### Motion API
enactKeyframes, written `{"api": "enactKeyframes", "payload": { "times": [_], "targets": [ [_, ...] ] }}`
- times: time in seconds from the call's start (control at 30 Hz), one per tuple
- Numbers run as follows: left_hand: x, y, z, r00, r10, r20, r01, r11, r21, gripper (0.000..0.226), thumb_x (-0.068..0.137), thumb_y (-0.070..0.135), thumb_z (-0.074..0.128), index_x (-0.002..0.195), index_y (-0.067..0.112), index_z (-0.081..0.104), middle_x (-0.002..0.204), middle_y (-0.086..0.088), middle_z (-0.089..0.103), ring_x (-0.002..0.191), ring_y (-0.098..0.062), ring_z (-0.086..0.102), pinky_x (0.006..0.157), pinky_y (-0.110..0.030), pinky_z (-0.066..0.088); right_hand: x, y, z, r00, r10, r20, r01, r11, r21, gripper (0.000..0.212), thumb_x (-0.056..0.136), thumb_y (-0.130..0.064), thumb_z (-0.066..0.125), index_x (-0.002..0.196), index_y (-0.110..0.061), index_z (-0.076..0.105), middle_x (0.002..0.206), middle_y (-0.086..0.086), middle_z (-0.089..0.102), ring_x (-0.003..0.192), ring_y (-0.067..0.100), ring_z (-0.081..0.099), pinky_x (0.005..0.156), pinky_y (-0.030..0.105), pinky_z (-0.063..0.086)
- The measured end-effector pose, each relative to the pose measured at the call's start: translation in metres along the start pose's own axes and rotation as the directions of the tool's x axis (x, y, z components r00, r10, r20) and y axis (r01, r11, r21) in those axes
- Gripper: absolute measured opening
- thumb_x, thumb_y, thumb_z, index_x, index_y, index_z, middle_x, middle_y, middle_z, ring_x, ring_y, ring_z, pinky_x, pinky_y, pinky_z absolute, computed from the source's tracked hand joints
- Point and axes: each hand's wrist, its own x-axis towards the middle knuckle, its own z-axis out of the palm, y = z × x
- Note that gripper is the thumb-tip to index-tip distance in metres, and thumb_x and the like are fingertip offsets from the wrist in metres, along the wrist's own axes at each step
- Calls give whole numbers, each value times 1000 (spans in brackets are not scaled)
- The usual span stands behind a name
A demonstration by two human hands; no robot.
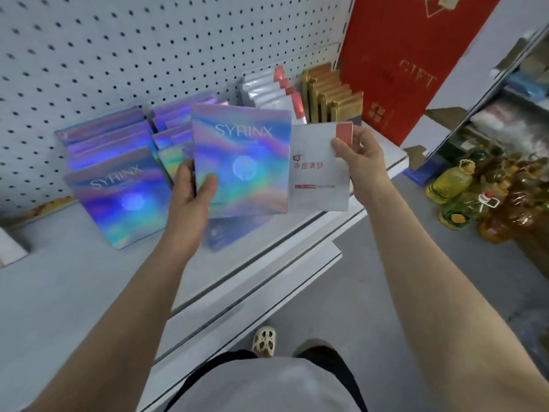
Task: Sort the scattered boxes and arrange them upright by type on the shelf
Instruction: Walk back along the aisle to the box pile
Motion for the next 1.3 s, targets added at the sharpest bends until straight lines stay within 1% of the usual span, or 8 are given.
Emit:
{"api": "enactKeyframes", "payload": {
  "times": [0.23,0.37,0.5,0.9,1.0,1.1,1.2,1.3],
  "targets": [
    [25,5,23,993,-26,-119,27,1000,6,19,95,13,54,112,22,53,103,8,60,92,0,57,85,-17,47,93,10,17,970,36,239,-25,998,-49,26,93,-17,67,115,-24,56,110,5,70,97,25,70,78,39,59],
    [22,2,45,967,-25,-255,23,1000,-10,17,91,23,56,108,25,55,102,4,62,96,-17,56,90,-39,47,136,13,29,936,44,348,-7,994,-106,29,94,-17,66,120,-23,54,110,1,67,98,21,67,82,40,57],
    [11,-2,79,921,-58,-386,54,998,-23,18,92,19,56,110,22,54,92,22,65,88,-4,58,85,-25,48,166,14,29,927,51,373,69,951,-300,37,87,-24,74,119,-25,54,116,-1,65,109,23,63,95,49,54],
    [-19,4,131,811,-84,-578,86,996,-25,29,93,12,55,120,5,48,83,25,64,79,7,57,73,-10,44,179,18,35,879,-279,385,467,661,-587,61,83,-27,77,133,-22,42,139,6,46,129,25,47,106,47,46],
    [-32,6,129,790,-110,-603,81,994,-75,33,86,22,55,117,10,50,94,10,64,86,-6,59,81,-23,49,156,-7,45,739,-477,475,656,670,-348,37,94,-24,62,129,-20,51,124,6,56,111,12,52,93,34,48],
    [-48,1,119,787,-151,-599,93,988,-127,31,89,20,56,118,14,52,98,8,66,93,-13,59,87,-35,50,113,-34,64,607,-357,710,564,823,-67,22,100,-39,48,113,-26,59,89,-3,65,82,15,62,76,35,50],
    [-67,-2,98,791,-160,-591,96,986,-140,25,97,7,52,122,6,50,91,13,67,84,-5,61,76,-21,50,80,-45,89,348,-254,902,660,750,-43,18,93,-40,65,109,-31,65,76,-15,58,67,1,52,69,24,45],
    [-88,-1,62,787,-174,-592,125,984,-124,28,96,9,54,123,2,50,95,10,67,86,-5,62,75,-19,50,52,-48,118,241,-142,960,665,745,-57,18,84,-33,77,100,-31,69,81,-14,65,71,8,54,71,34,49]
  ]
}}
